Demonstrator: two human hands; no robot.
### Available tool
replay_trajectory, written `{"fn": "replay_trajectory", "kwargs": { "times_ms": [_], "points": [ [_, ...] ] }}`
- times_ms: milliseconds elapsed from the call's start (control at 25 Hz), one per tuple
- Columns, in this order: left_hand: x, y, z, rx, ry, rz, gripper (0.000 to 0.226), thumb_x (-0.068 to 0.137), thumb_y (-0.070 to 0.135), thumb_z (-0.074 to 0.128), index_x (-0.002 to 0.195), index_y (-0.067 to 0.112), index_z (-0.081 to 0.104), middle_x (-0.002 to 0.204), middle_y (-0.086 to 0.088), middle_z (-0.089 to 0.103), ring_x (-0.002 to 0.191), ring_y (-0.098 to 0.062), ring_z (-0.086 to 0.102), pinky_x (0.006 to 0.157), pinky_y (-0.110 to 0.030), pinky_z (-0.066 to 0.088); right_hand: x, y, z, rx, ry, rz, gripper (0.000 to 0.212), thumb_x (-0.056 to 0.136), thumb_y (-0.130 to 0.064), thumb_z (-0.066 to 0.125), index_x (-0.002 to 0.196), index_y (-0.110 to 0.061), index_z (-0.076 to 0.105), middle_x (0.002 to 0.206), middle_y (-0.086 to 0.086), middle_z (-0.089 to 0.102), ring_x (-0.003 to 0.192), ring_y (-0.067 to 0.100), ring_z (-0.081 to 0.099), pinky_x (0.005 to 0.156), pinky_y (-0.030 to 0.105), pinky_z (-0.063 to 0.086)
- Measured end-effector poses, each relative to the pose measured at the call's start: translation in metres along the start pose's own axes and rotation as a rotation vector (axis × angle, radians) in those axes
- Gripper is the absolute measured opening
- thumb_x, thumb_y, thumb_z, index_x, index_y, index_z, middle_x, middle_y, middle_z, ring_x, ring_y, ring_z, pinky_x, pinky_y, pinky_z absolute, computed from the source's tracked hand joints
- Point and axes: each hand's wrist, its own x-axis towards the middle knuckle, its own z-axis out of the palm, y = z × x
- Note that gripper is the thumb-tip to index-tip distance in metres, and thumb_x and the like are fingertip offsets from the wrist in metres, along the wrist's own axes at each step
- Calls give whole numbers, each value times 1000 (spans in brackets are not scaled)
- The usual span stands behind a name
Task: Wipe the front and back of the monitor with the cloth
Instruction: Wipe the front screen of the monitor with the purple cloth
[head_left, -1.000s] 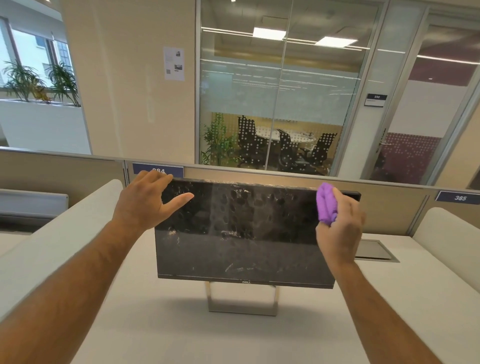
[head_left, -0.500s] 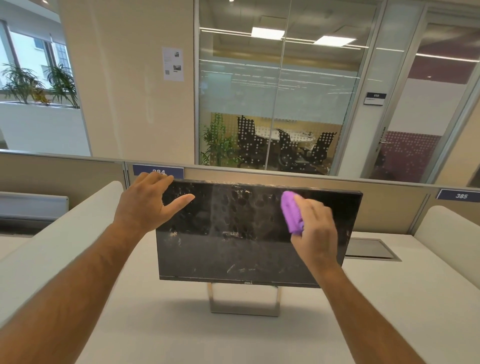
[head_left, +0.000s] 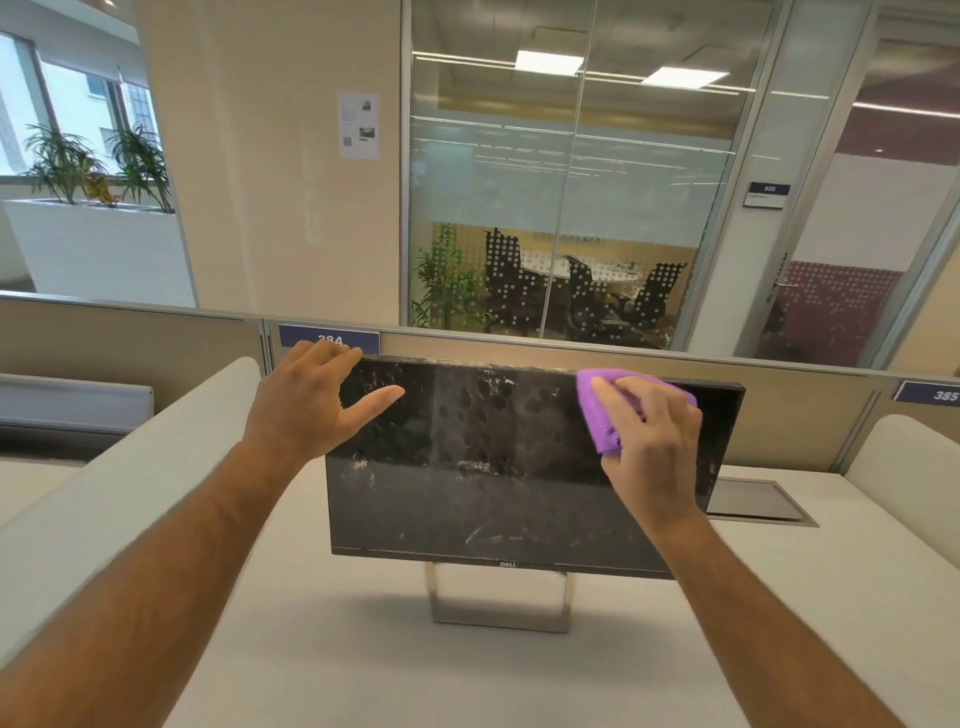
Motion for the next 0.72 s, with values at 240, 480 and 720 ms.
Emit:
{"fn": "replay_trajectory", "kwargs": {
  "times_ms": [240,480,720],
  "points": [
    [-2,0,1,-5,-2,-6,86,84,81,29,117,11,67,113,-7,69,102,-28,62,79,-43,56,-2,37,-1,-230,-119,-752,50,78,-15,77,124,-26,62,129,8,59,121,33,51,102,56,34],
    [-2,1,-1,-4,-24,-19,84,85,78,30,118,11,68,114,-7,69,104,-29,62,81,-44,56,11,35,4,-239,-214,-984,59,74,-14,80,127,-26,58,132,8,55,126,34,46,109,62,28],
    [0,3,-3,-30,-63,-51,67,90,60,38,123,9,66,120,-8,68,108,-30,60,84,-45,55,29,26,5,-212,-206,-981,40,89,-12,61,126,-26,57,131,9,55,125,34,48,111,61,25]
  ]
}}
